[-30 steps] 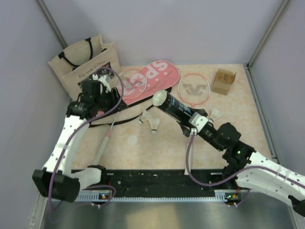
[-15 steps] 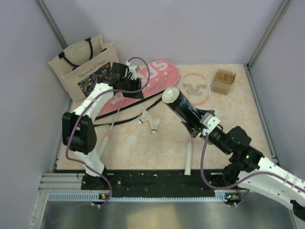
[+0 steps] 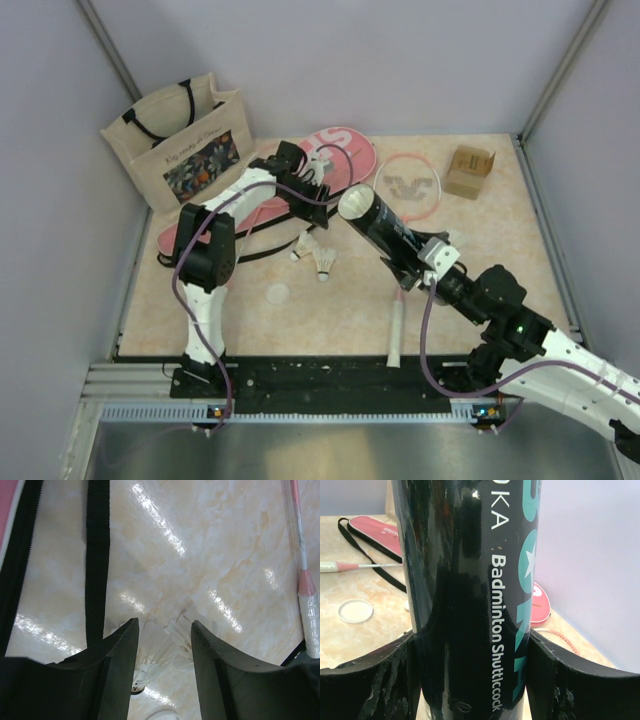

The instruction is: Pack up the badminton gear

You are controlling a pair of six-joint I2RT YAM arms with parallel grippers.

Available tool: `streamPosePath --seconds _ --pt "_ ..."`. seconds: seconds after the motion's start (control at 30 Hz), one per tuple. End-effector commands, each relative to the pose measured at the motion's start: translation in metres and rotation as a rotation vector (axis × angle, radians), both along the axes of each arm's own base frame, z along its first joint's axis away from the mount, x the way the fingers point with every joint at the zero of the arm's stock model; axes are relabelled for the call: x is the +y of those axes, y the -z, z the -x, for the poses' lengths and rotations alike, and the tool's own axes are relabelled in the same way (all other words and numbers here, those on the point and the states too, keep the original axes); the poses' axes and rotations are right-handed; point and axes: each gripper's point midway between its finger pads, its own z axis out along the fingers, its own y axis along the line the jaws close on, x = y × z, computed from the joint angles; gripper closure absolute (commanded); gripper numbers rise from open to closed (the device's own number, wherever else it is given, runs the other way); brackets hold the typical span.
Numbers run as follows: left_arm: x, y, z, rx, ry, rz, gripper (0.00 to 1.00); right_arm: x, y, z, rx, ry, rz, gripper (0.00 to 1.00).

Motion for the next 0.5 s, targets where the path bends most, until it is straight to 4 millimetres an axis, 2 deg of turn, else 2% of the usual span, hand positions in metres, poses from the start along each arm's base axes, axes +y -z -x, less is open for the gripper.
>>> streamPosePath --seconds 0.0,0.1,0.33,0.47 --pt "-0.002 0.001 0.003 -0.007 0.079 -0.031 0.49 -0.005 -0.018 0.000 -0.034 0.016 -0.057 0.75" --pt "0.005 0.009 0.010 0.016 0.088 -0.077 0.50 -0.005 -0.016 -0.001 -0.034 0.018 -0.050 0.75" --pt "0.026 0.017 0.013 -0.012 0.073 -0.197 0.51 -0.005 -0.019 -0.001 -0.044 0.018 -0.045 0.75" --pt "0.030 0.015 0.017 -0.008 0.073 -0.210 0.53 -0.004 -0.017 -0.002 -0.040 0.017 -0.040 0.75"
